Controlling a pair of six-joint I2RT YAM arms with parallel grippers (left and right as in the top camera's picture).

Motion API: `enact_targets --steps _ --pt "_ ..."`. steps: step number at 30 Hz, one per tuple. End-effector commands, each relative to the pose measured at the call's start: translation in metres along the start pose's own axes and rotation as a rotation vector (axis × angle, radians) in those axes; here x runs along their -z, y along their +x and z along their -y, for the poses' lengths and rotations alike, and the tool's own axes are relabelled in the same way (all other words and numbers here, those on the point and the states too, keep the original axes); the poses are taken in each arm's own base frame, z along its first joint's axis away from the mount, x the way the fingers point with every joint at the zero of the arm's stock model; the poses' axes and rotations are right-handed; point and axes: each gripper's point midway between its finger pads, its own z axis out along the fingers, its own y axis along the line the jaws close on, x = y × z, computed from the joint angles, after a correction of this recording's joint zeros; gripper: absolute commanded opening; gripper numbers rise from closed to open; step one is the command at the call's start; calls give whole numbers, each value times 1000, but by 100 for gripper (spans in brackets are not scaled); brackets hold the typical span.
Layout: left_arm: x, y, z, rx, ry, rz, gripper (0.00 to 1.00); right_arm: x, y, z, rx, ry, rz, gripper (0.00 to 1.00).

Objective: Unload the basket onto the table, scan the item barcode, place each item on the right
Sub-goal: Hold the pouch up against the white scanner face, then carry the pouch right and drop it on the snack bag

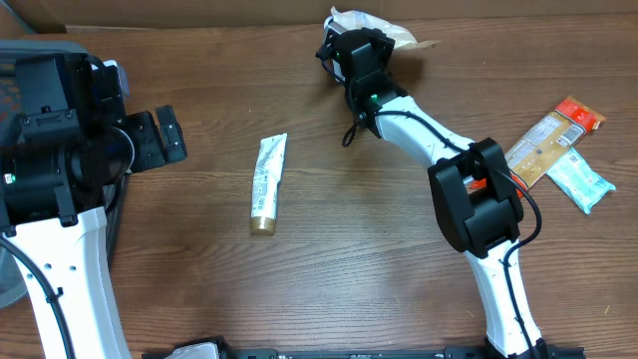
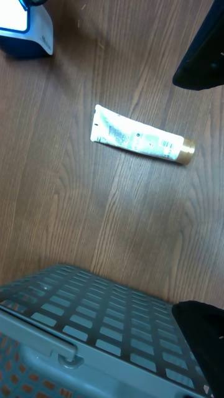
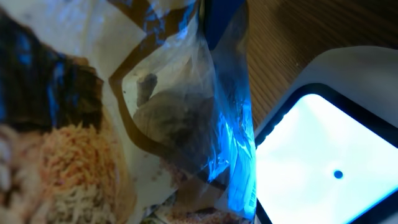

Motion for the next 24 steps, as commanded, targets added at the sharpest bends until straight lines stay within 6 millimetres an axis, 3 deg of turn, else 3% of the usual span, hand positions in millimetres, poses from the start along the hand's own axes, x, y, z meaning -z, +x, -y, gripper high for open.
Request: enact_targets --steps 1,4,5,10,12,14,17,20,24 --pt "-2 -1 1 10 7 -2 100 45 -21 79 -180 109 56 4" --pt "-2 -1 1 10 7 -2 100 80 -18 125 -380 109 78 4" --pt "-2 -1 0 10 6 -2 100 104 -13 144 -510 57 98 4" --pt "-2 -1 1 10 7 -2 100 167 18 176 -1047 -239 131 4" --pt "-2 -1 0 10 6 -2 100 193 47 182 -1253 -493 119 4" --pt "-2 -1 1 10 7 -2 100 197 78 180 -1369 -620 50 4" --pt "-2 -1 0 10 6 -2 100 187 135 165 -1516 -744 -129 4" --pt "-2 -1 1 10 7 -2 100 167 198 133 -1654 -798 -377 4" --pt "-2 -1 0 10 6 -2 100 137 253 80 -1736 -840 -587 4"
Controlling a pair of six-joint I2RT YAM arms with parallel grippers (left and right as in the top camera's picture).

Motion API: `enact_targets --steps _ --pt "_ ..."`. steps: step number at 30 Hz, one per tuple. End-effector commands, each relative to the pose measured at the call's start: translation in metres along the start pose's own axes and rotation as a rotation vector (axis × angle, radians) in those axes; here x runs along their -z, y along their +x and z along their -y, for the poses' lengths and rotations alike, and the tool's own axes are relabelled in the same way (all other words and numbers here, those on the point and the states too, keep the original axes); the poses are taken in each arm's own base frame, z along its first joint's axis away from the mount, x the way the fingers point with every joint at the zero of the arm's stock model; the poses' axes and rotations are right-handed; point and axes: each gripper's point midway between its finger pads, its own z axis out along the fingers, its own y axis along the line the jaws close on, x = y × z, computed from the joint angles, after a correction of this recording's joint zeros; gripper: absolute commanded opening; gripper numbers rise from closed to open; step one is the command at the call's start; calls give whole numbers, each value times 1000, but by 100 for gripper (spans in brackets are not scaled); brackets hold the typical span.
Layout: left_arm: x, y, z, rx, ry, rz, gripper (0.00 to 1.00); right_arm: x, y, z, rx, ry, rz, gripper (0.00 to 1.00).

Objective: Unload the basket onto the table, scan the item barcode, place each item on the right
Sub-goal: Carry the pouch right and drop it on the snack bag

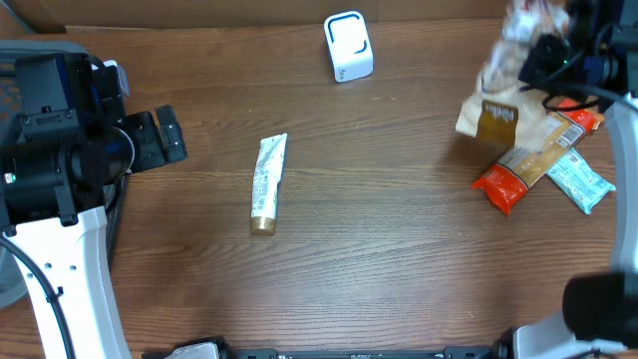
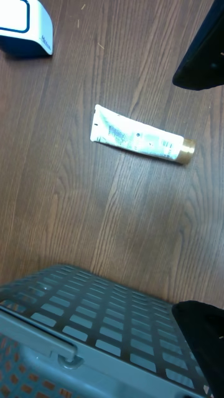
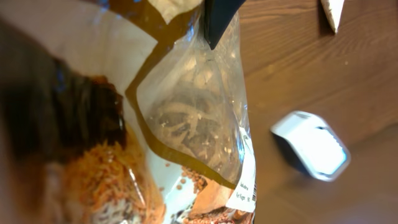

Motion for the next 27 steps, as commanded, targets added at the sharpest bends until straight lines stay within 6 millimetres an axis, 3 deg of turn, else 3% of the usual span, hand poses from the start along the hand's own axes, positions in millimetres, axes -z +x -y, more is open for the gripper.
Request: enact_targets --steps 1,5,8,12,19,20,23,27 --pt "-1 -1 0 10 7 -1 99 -55 30 35 -197 -60 -175 4" --pt "-1 -1 0 10 6 -1 100 -97 49 78 -290 -64 -230 4" --pt "-1 -1 0 10 6 -1 100 -110 52 108 -342 -47 -218 4" --pt "-1 -1 0 10 7 -1 99 -104 45 137 -398 -30 -178 5" --pt "-1 -1 0 10 7 -1 100 -91 57 171 -489 35 -211 34" --pt "-1 -1 0 10 7 -1 99 -87 61 176 -507 49 -222 43" --pt "-1 -1 0 10 6 -1 100 -80 61 180 -523 55 -223 48" --pt "-1 -1 0 10 6 -1 100 -58 45 169 -490 45 -170 55"
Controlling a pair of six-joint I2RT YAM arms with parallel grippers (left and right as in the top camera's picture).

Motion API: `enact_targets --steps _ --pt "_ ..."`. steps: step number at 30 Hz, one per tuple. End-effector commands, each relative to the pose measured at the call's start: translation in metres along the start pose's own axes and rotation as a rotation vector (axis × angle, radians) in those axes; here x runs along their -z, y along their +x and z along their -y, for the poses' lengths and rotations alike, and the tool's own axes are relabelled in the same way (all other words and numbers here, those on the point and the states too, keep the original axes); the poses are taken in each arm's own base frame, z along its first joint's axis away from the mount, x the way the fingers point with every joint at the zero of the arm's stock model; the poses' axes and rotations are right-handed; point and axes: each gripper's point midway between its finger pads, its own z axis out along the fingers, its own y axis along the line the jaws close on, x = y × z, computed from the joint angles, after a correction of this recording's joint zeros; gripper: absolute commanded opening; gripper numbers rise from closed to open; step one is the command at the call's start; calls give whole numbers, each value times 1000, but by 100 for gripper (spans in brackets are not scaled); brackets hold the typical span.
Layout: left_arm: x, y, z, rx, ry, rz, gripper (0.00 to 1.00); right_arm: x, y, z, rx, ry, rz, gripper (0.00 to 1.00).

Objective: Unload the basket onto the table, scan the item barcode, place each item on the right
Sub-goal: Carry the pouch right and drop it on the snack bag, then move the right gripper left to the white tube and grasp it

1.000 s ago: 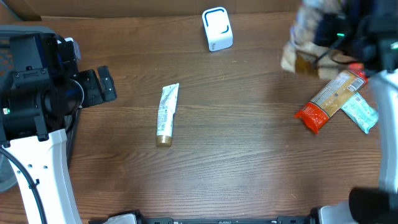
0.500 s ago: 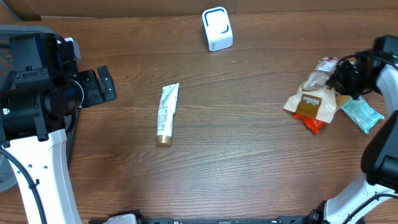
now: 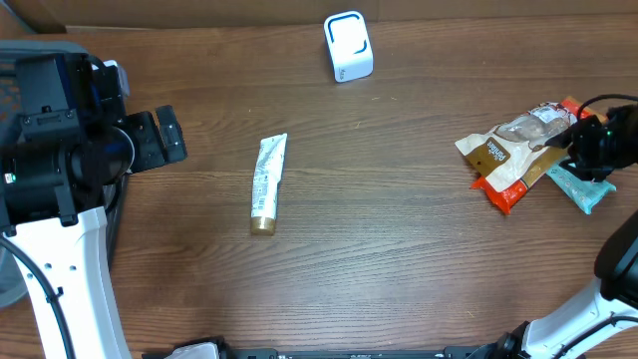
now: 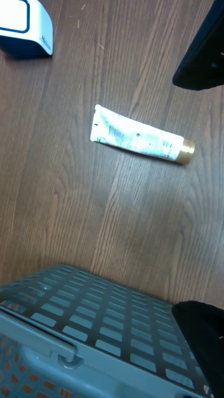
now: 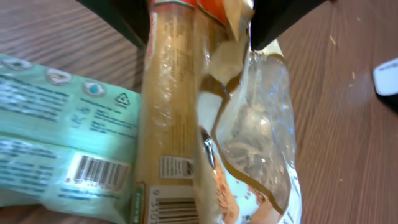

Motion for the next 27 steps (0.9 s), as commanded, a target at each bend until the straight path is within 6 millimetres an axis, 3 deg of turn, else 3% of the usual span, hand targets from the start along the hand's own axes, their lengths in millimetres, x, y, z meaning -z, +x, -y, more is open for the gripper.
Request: enact_targets --steps 1,5,8,11,14,19,27 --pt "-1 -1 0 10 6 -2 100 50 -12 -31 82 -48 129 58" --pt "-1 -1 0 10 6 -2 100 85 -8 -64 210 -58 209 79" --pt "-1 -1 0 10 6 -2 100 106 5 -95 315 -77 252 83" --pt "-1 -1 0 10 6 -2 100 108 30 -132 409 -143 236 83" --pt "-1 -1 0 10 6 -2 100 88 68 -170 513 -212 156 84" --pt "-1 -1 0 10 6 -2 100 35 150 -231 669 -271 26 91" --pt "-1 -1 0 10 6 -2 99 -57 281 -281 896 -300 -173 97"
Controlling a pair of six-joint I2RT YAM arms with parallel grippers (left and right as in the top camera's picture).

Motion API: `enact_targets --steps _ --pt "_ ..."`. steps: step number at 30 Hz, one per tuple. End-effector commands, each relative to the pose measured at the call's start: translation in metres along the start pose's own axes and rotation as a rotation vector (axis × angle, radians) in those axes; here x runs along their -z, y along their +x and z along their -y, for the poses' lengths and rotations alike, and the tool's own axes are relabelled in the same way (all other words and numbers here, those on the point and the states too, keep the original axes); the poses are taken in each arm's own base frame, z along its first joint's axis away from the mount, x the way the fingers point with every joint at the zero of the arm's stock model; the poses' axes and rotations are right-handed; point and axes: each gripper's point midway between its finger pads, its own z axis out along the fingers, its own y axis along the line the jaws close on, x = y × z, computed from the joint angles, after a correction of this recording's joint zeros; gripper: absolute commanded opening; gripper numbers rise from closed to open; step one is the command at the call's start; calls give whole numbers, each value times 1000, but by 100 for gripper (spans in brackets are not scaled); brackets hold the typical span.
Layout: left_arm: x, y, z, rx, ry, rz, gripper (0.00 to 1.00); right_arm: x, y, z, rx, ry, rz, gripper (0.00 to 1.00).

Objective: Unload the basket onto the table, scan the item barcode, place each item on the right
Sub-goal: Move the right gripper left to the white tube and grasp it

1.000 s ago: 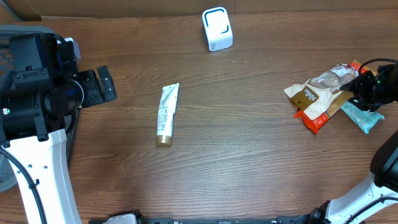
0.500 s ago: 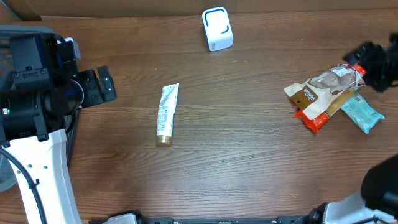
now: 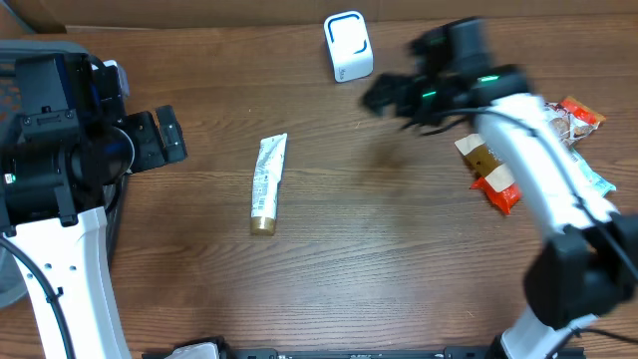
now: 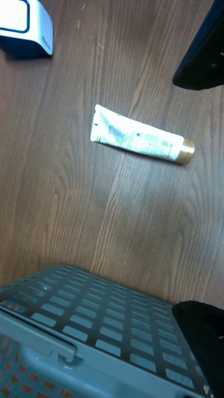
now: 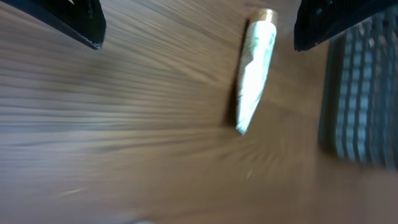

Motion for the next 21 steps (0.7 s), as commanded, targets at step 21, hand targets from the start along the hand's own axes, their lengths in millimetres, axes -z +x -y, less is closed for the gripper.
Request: enact_targets --steps 21 --pt "-1 -1 1 10 7 -1 100 -209 115 -82 228 -86 -167 90"
